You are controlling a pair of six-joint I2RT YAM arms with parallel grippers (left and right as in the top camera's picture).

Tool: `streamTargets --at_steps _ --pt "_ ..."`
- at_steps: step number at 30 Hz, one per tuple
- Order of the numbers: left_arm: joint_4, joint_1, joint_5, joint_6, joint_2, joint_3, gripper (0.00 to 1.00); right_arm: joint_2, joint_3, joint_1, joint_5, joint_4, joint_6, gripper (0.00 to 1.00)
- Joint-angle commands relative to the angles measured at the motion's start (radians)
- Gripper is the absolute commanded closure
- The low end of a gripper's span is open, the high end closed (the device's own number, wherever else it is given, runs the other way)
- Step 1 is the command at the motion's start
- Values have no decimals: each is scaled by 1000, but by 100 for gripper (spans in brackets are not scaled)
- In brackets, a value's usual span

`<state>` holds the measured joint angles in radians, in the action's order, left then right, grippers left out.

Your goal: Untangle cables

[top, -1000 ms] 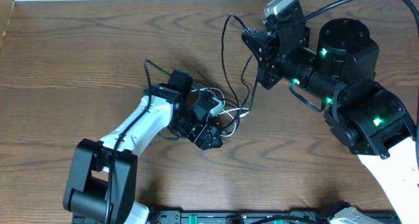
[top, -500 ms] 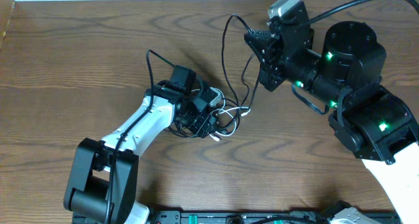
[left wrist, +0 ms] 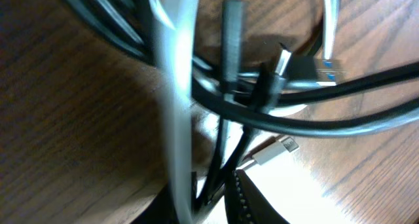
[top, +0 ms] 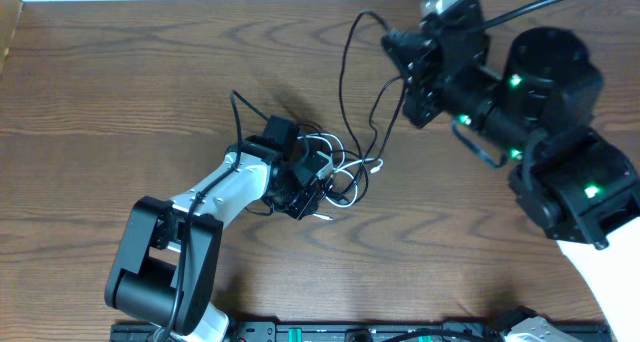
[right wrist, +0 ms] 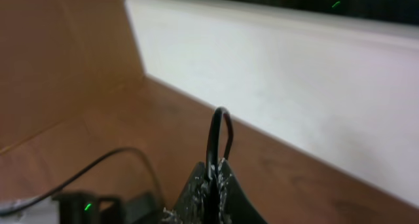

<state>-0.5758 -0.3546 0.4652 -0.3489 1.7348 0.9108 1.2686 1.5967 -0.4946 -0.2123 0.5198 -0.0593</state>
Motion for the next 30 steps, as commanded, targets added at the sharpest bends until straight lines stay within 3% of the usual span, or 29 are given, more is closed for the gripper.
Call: streamTargets --at_steps 1,10,17,24,30 --pt "2 0 -6 -4 7 -6 92 -20 84 42 70 -14 9 99" --pt "6 0 -6 4 7 -6 92 -20 179 233 386 -10 14 99" --pt "5 0 -7 12 7 -6 92 -26 190 475 543 10 13 99" --pt "13 1 -6 44 7 -6 92 -34 190 676 544 141 -51 99" --pt "17 1 -6 97 6 -5 92 -32 190 710 439 264 -67 99"
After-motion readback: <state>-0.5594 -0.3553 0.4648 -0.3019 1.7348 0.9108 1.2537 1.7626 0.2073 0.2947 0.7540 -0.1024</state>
